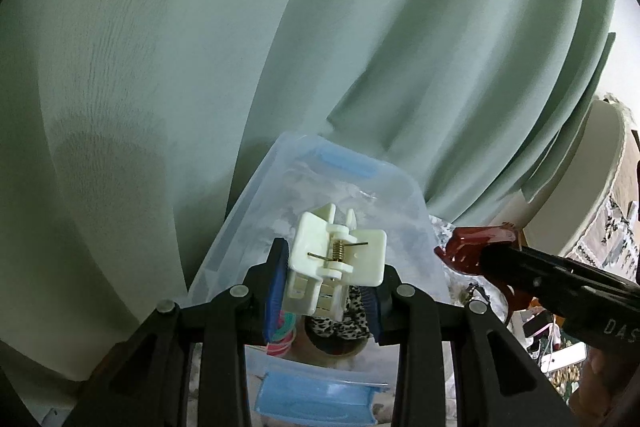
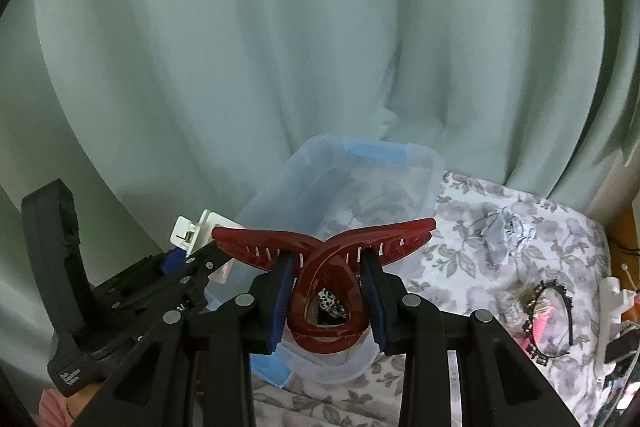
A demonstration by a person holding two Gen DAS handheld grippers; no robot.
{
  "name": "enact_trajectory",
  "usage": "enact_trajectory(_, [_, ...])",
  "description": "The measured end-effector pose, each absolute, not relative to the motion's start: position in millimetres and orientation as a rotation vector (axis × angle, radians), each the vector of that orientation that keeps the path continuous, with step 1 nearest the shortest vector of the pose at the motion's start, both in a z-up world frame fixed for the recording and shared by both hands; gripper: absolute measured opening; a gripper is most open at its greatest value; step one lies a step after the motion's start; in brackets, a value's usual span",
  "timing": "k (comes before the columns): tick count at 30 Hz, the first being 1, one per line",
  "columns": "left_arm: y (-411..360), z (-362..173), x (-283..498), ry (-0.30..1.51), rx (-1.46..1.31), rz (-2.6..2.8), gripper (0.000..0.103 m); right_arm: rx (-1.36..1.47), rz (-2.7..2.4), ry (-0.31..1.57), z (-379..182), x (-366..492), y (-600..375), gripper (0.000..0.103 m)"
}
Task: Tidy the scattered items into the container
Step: 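Carry the white clip and red hair claw over the clear box, then open both tools to drop the clip and hair claw into the box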
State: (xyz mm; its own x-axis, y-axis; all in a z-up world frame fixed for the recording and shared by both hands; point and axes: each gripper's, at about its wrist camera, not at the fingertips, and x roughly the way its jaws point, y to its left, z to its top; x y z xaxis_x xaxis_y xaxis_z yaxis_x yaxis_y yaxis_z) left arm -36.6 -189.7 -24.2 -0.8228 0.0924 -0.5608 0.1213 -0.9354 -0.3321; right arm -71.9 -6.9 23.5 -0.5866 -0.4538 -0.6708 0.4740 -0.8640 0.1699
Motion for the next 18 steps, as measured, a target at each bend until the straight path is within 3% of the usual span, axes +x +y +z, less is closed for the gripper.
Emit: enact_trajectory(18, [-200, -51, -63, 0.569, 1.062, -2.883, 0.035, 1.155, -2.332, 0.081, -17, -112, -35, 0.036])
